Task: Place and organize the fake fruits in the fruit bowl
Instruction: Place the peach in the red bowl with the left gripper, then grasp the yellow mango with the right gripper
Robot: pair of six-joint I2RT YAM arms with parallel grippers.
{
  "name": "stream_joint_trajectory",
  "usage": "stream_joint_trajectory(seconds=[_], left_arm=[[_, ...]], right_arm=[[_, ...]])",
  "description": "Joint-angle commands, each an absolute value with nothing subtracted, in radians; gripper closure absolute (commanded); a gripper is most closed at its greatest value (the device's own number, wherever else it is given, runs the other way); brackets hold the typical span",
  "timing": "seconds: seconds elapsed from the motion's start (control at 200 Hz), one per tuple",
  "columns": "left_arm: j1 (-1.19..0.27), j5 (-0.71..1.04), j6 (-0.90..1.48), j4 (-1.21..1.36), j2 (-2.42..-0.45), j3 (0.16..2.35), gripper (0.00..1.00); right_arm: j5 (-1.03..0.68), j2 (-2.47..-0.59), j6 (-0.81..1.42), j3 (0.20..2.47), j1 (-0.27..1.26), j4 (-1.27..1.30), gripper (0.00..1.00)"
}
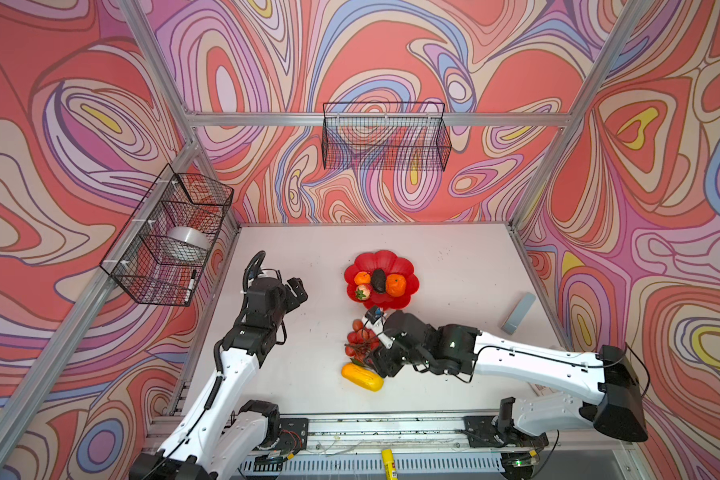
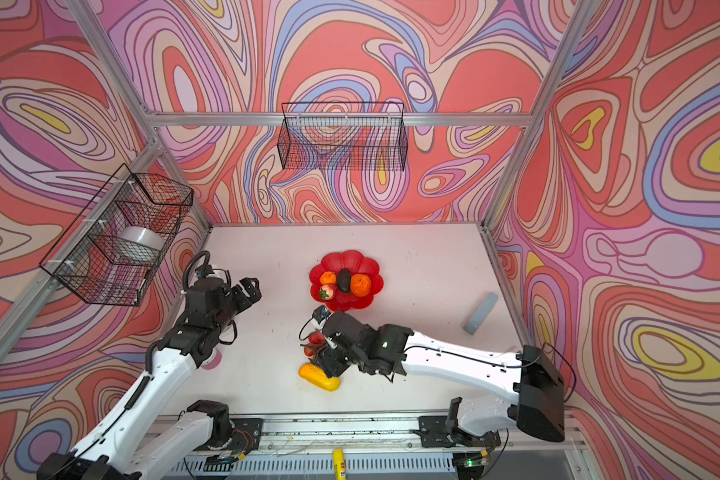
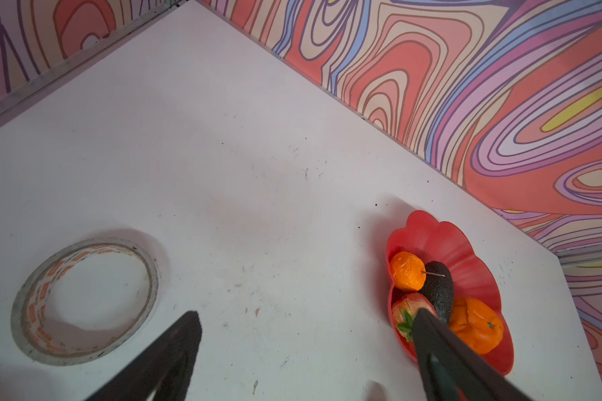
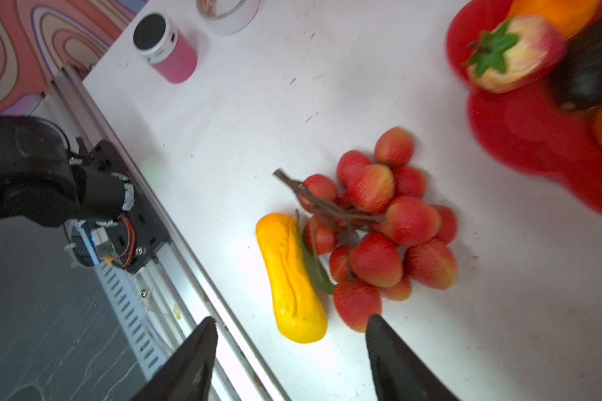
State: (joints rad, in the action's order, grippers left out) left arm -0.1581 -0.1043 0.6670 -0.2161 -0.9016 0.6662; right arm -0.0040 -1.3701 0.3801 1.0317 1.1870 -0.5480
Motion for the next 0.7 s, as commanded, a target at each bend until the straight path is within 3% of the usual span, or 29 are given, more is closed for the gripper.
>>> stream_joint_trajectory(seconds=[0.0, 0.356, 0.696], left_arm=[[-0.153, -0.092, 0.713, -0.234, -0.873, 0.672, 0.04], [-0.147, -0.086, 0.700, -0.293, -0.876, 0.702, 0.04], [-0.144, -0.086, 0.695, -0.308, -0.862, 0.697, 0.04]], right_arm=[[-0.015, -1.447, 0.388, 1.033, 1.251, -0.550, 0.33], [0.154, -1.689, 0.343, 1.143, 1.284, -0.606, 0.40], [0.190, -1.766, 0.314, 1.177, 1.283, -0.591, 0.42]])
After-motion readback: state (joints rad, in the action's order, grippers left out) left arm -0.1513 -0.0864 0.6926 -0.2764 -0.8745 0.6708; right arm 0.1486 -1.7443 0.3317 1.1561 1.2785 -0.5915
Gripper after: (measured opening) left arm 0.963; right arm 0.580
